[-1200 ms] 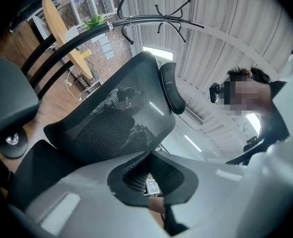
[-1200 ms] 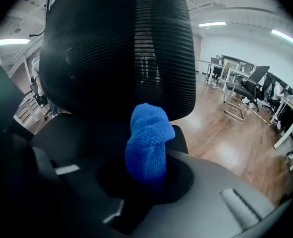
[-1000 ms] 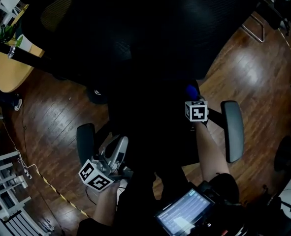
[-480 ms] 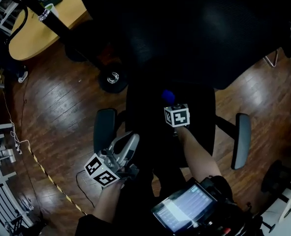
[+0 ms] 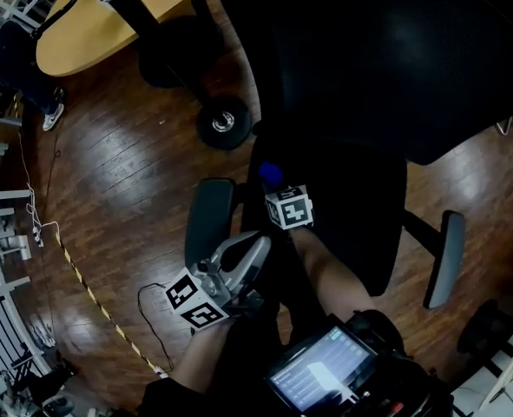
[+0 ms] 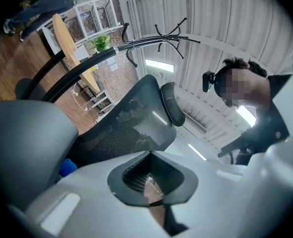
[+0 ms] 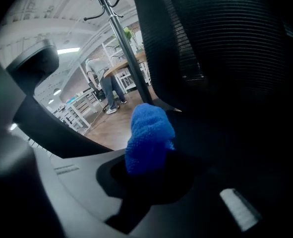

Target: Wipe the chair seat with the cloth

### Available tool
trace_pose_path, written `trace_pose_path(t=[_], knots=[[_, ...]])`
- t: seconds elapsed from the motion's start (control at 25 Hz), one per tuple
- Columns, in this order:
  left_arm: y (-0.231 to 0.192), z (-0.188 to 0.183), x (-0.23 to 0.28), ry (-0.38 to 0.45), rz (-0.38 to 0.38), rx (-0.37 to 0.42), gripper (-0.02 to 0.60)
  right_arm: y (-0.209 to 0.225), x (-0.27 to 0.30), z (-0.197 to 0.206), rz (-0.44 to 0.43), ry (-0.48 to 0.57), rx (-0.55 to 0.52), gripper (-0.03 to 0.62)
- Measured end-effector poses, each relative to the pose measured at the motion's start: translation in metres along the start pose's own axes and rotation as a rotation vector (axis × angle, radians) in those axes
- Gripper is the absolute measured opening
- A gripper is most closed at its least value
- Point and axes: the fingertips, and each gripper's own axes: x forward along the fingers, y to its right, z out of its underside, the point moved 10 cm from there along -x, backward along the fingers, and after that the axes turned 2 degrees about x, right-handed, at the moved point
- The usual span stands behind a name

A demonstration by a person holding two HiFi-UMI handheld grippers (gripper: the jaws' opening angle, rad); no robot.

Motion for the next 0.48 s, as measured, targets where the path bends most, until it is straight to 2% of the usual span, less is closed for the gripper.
trace_pose_path(t=[0.16, 0.48], knots=[[0.000, 0.004, 0.007, -0.019, 0.020, -0.002, -0.008, 0.034, -0.025, 0.012, 0.079, 0.008, 0.040, 0.044], [0.010, 0.024, 0.034, -0.111, 0.061, 0.001, -0.008, 0.139, -0.118, 0.070, 0.337, -0.033, 0.165, 0.044]])
